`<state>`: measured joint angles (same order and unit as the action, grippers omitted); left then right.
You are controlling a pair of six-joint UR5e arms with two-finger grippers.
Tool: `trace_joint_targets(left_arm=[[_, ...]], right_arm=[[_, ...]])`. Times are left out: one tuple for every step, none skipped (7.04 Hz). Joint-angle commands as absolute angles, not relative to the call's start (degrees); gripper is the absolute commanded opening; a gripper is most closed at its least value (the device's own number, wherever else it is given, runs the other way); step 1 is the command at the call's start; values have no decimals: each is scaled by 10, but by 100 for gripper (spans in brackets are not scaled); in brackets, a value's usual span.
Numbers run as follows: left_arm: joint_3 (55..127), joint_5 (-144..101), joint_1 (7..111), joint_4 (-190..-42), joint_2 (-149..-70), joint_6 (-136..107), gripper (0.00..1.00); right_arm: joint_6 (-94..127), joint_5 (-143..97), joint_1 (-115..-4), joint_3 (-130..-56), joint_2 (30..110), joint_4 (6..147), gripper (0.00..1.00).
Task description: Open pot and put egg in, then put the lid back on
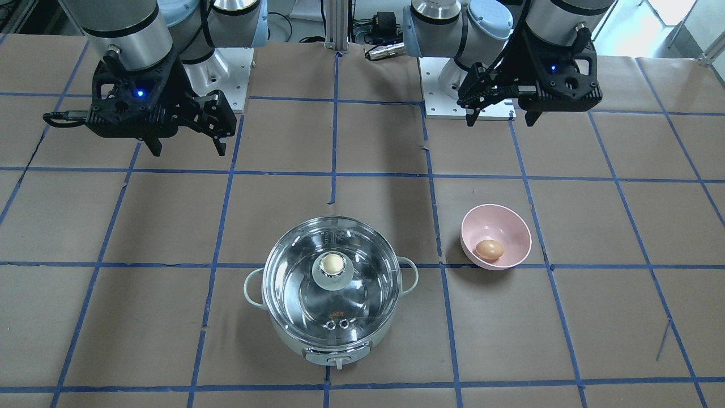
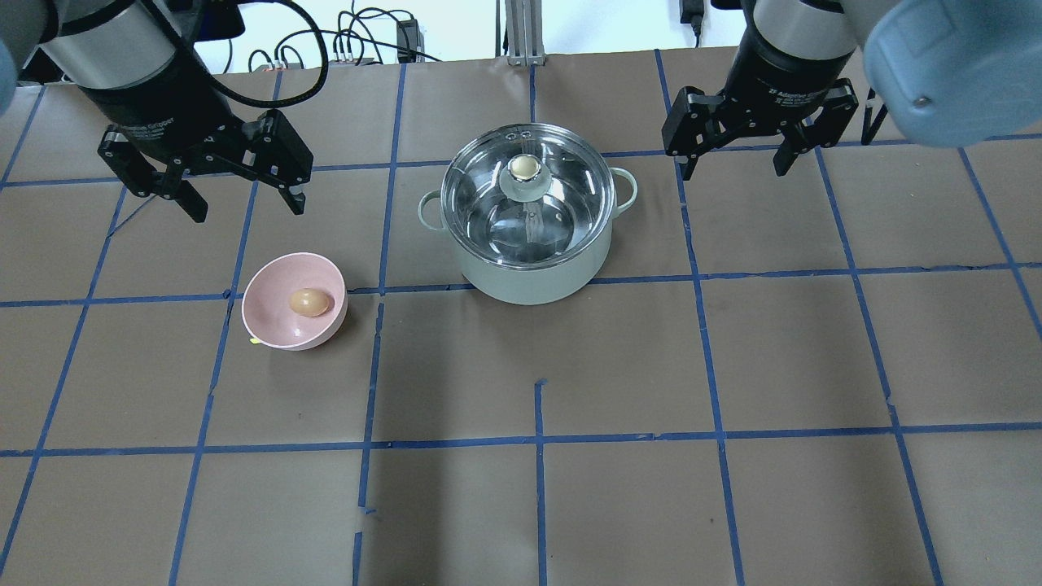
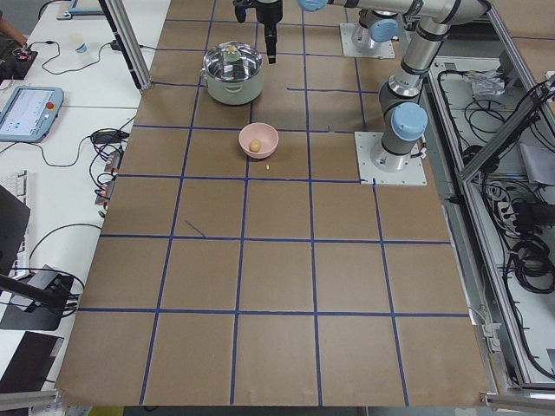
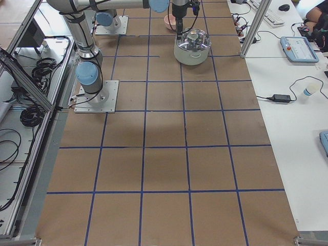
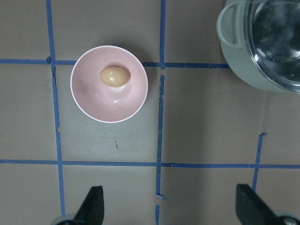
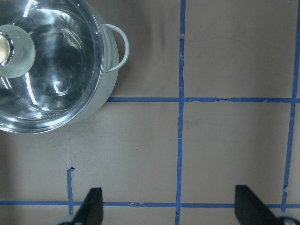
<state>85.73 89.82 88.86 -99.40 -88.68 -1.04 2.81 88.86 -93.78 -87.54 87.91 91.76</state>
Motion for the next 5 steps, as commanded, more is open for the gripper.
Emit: trace_joint_targets(left_arm=[[858,897,889,-994,-887,-11,100],[858,896,889,-994,-887,-11,100],[859,896,889,-993,-886,-12,100],[861,898,889,-994,-883,-10,100],[863,899,889,-994,-882,-12,100]], right_arm=[[28,889,-937,-875,879,918,100],[28,889,-937,-875,879,918,100],[28,888,-937,-875,879,918,100],[28,888,-937,-875,879,918,100],[26,888,-937,-877,879,918,100]])
